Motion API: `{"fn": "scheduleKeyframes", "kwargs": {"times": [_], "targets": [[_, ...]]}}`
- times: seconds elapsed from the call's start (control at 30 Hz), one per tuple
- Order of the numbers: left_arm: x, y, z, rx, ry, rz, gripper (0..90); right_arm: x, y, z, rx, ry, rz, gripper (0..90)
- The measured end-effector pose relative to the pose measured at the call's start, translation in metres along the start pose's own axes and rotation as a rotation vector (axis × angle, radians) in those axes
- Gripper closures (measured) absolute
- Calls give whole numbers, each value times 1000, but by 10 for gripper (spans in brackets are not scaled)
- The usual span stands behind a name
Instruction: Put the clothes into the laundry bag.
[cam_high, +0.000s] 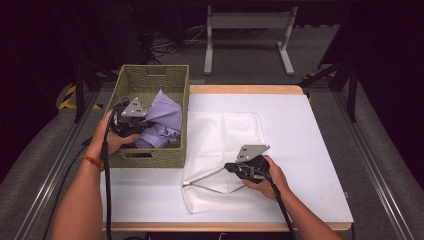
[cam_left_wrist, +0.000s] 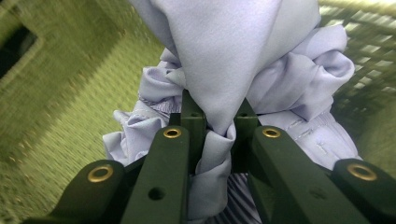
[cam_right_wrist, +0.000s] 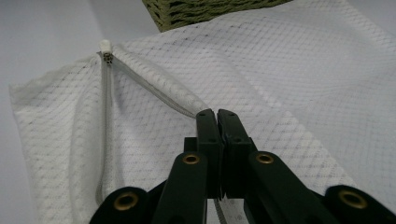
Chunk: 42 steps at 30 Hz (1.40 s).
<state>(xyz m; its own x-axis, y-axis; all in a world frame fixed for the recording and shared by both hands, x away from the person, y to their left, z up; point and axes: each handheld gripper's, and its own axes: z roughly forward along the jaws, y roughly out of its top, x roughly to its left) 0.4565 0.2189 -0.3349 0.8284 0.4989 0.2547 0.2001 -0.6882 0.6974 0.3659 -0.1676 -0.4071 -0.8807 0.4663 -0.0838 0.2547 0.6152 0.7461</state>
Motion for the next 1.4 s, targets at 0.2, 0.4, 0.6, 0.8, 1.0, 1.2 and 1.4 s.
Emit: {"fn": "scheduleKeyframes", "kwargs": {"times": [0.2,0.4,0.6,0.8,1.0,1.2,1.4], "targets": [[-25,5,-32,-193,-31,-24,808,-3,3,-3,-21,-27,18,885],[-36,8,-47,-273,-44,-60,809,-7,4,-4,-29,-43,32,885],[-53,7,-55,-343,-86,-88,809,-10,5,-6,-40,-56,48,885],[-82,8,-66,-400,-171,-83,810,-15,8,-9,-55,-80,62,886],[-112,14,-63,-390,-231,-67,810,-15,11,-7,-53,-93,60,887],[-143,25,-50,-373,-303,-29,809,-16,16,-7,-64,-97,63,887],[-167,34,-19,-272,-357,13,809,-17,19,-8,-69,-97,66,887]]}}
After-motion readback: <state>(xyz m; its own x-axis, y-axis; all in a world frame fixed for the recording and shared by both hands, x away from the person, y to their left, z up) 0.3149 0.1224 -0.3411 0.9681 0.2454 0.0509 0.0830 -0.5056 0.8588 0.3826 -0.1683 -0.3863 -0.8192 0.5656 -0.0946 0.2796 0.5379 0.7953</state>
